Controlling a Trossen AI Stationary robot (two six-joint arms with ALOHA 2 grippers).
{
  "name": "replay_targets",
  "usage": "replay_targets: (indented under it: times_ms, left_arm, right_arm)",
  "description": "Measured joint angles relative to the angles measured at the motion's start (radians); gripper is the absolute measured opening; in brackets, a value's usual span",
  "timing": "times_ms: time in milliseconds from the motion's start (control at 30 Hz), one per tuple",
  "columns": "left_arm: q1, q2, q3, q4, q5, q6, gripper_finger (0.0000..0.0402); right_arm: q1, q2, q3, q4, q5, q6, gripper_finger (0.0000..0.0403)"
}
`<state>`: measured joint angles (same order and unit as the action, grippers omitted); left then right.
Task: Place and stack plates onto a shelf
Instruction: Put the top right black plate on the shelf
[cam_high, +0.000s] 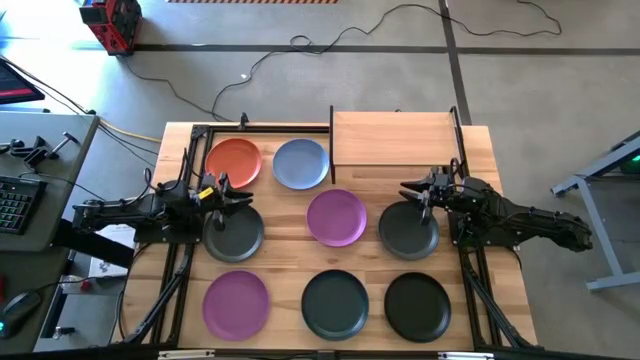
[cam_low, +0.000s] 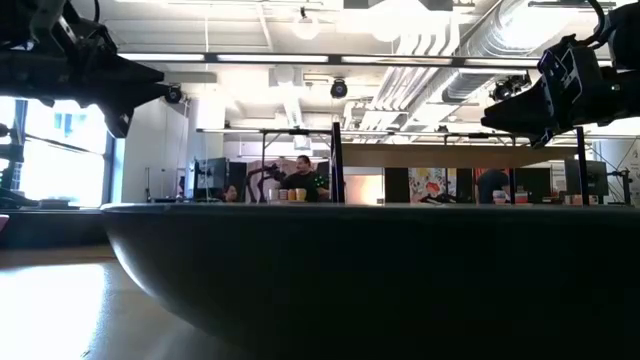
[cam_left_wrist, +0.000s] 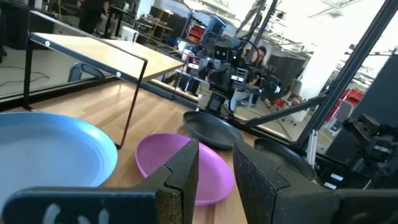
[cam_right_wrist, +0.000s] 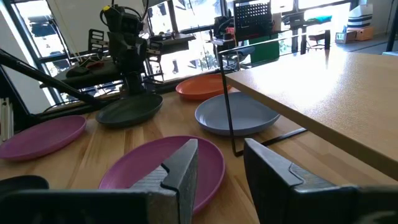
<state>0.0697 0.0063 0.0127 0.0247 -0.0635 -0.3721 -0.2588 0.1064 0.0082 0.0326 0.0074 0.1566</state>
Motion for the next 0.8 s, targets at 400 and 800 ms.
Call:
replay_targets:
  times_ms: [400,800]
  left_arm:
    - [-0.001,0.000,0.000,0.091,-0.052,-0.097,0.0088]
    - [0.000,0.000,0.000,0.240,-0.367,-0.410,0.0088]
  right_arm:
    - [0.000,0.000,0.000,0.000,0.000,0.000,0.0118]
    - [0.000,-0.001,0.000,0.069,0.030,0.127,0.0118]
